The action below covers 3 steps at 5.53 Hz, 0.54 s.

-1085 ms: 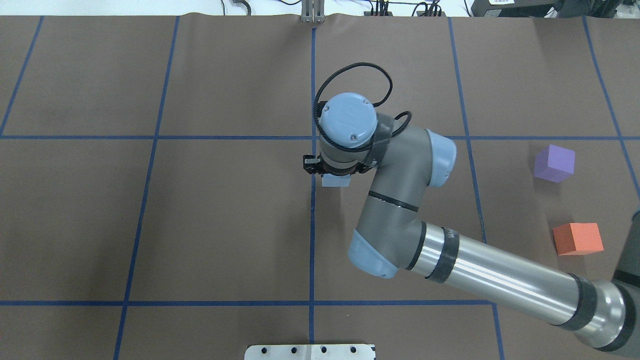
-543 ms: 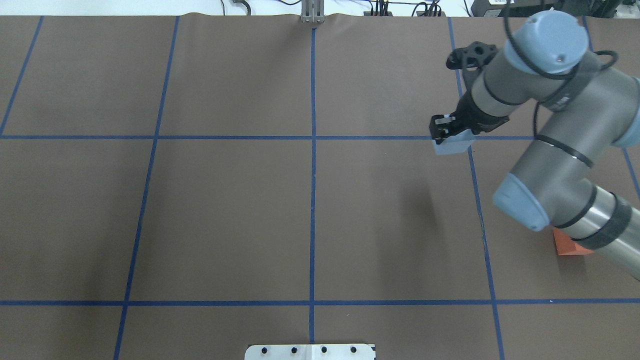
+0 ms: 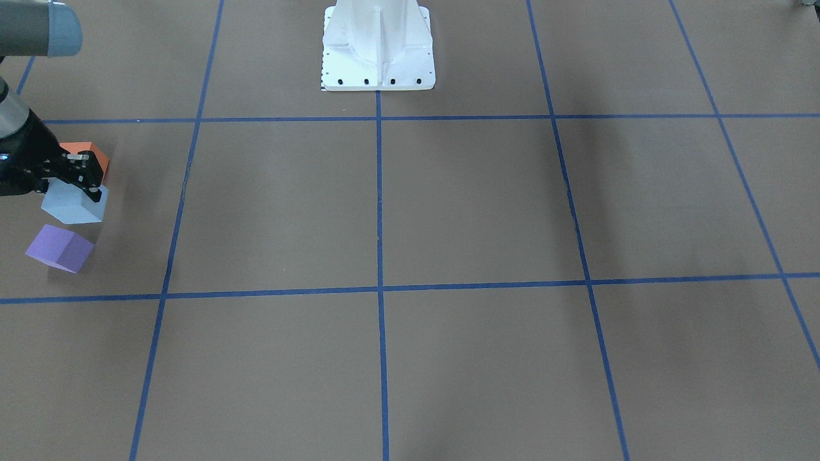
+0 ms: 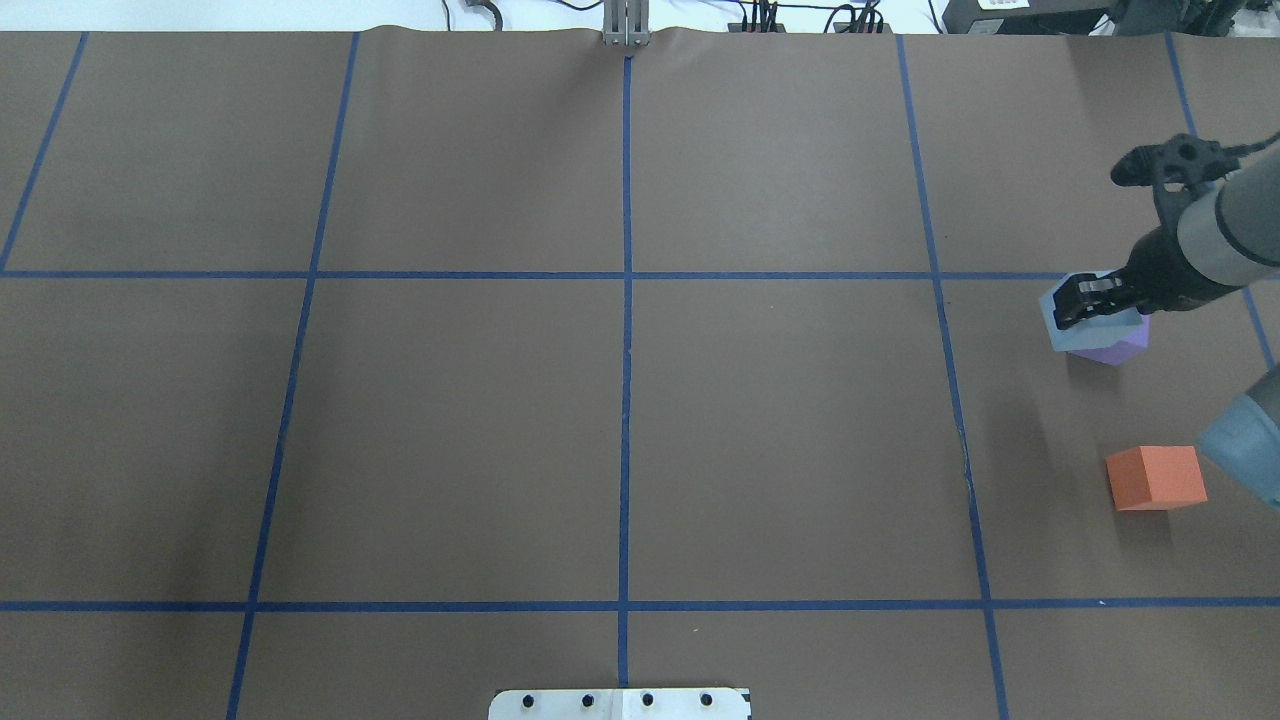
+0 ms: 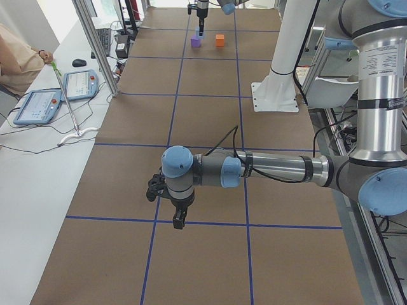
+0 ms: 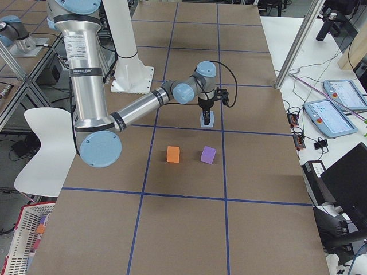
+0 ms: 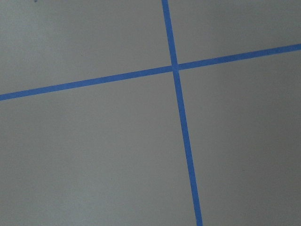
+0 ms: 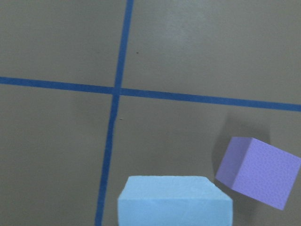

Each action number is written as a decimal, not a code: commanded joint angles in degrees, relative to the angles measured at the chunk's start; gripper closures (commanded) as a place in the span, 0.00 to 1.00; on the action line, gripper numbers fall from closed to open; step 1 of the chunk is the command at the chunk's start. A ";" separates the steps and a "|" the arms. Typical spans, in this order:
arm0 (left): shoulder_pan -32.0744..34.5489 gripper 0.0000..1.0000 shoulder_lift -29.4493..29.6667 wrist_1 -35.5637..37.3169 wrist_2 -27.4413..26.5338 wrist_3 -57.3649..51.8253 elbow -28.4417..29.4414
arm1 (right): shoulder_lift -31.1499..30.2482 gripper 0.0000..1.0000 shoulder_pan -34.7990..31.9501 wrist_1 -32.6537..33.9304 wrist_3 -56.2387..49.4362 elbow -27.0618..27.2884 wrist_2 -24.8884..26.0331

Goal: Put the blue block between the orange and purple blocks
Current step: 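Carry the light blue cube with the right gripper toward the purple cube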

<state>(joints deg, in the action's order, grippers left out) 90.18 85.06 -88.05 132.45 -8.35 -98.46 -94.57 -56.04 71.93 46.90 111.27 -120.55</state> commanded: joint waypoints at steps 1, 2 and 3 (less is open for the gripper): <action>-0.01 0.00 0.02 -0.02 0.00 0.00 -0.07 | -5.17 1.00 0.06 -19.79 10.54 -7.24 -0.21; -0.01 0.00 0.02 -0.02 0.00 -0.08 -0.15 | -5.27 1.00 0.41 -22.60 10.40 -10.69 0.13; -0.01 0.00 -0.07 -0.02 0.00 -0.08 -0.59 | -5.44 1.00 3.45 -22.54 10.58 -11.07 0.83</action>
<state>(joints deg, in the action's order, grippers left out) 90.18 85.06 -88.07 132.45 -8.42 -98.75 -99.80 -54.60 50.41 57.15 101.29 -120.21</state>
